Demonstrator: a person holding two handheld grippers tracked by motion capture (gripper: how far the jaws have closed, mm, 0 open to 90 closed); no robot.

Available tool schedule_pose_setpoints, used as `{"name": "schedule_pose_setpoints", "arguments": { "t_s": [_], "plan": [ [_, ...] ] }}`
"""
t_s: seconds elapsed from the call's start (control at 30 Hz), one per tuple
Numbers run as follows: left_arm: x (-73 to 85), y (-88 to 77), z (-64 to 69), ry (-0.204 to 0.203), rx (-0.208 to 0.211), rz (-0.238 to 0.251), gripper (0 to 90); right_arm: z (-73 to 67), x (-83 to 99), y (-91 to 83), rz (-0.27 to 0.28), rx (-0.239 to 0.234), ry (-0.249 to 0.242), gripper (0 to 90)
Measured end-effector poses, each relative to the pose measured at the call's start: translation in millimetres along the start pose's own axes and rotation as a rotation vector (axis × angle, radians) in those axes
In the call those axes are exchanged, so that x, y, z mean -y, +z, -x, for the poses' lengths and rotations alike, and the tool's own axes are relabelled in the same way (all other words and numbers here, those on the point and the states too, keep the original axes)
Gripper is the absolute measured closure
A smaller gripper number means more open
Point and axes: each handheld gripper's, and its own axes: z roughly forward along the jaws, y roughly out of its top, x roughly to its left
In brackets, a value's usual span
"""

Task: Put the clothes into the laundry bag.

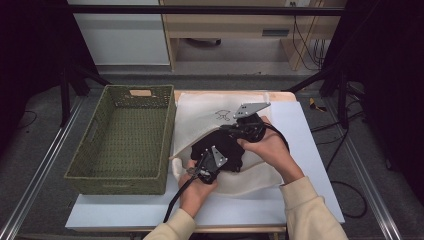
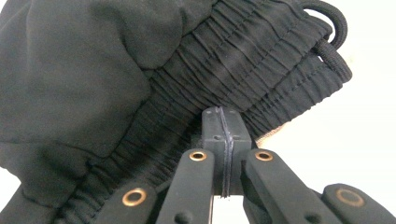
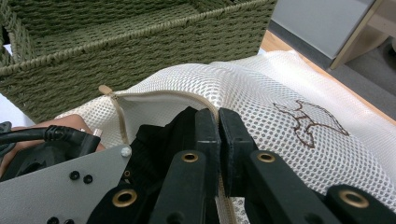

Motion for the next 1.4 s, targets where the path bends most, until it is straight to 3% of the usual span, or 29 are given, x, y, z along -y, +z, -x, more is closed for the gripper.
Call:
{"name": "schedule_pose_setpoints", "arguments": {
  "t_s": [0.83,1.4],
  "plan": [
    [-2.0,5.0,-3.1,-0.002,-0.001,-0.002,90.0,19.8,-15.3,3.6,0.007,-0.009,0.022,87.5],
    [-7.9,15.1,-8.0,-0.008,-0.021,0.000,90.0,21.7,-15.8,5.2,0.005,-0.021,0.025,87.5]
  ]
}}
